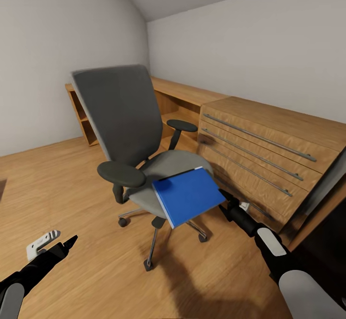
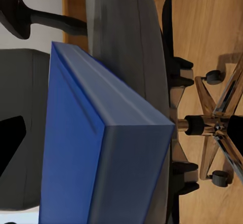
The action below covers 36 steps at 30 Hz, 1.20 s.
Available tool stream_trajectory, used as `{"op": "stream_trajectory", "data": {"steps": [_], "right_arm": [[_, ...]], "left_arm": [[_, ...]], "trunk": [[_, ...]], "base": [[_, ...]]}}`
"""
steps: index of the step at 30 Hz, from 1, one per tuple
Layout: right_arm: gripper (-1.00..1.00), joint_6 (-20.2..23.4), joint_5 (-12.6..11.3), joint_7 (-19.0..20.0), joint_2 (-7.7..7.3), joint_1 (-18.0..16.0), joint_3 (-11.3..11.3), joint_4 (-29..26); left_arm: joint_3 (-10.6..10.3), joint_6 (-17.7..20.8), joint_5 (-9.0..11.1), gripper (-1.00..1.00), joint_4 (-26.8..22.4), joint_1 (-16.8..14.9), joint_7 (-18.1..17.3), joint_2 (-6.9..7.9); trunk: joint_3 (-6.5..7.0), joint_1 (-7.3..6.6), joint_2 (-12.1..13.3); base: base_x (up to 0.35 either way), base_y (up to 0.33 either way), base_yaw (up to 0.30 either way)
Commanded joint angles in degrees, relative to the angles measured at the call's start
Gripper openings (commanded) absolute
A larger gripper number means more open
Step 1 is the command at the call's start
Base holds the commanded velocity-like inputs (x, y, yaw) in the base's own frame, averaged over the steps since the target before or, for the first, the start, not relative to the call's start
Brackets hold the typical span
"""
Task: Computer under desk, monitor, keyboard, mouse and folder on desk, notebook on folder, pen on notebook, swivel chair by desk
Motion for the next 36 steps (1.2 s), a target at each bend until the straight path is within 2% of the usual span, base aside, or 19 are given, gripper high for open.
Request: {"op": "stream_trajectory", "data": {"steps": [1,28,29,36], "right_arm": [[1.0,0.48,-0.33,0.0,0.03,-0.03,-0.16,0.02],[1.0,0.48,-0.25,0.0,0.21,-0.02,-0.01,-0.02],[-1.0,0.48,-0.25,0.0,0.2,-0.04,0.05,-0.05],[-1.0,0.48,-0.24,0.0,0.2,-0.05,0.11,-0.07]], "left_arm": [[0.11,0.35,-0.02,1.0,-0.03,-0.04,-0.29,-0.02],[0.19,0.35,-0.02,1.0,-0.06,-0.04,-0.32,-0.03],[0.17,0.35,-0.02,1.0,-0.04,-0.04,-0.3,-0.03],[0.2,0.35,-0.02,1.0,-0.04,-0.04,-0.37,-0.02]], "trunk": [[-0.05,-0.01,-0.02],[-0.05,-0.01,-0.02],[-0.05,-0.01,-0.02],[-0.05,-0.01,-0.02]], "base": [[0.0,0.0,0.0],[0.0,0.0,0.0],[0.0,0.0,0.0],[0.0,0.0,0.0]]}}
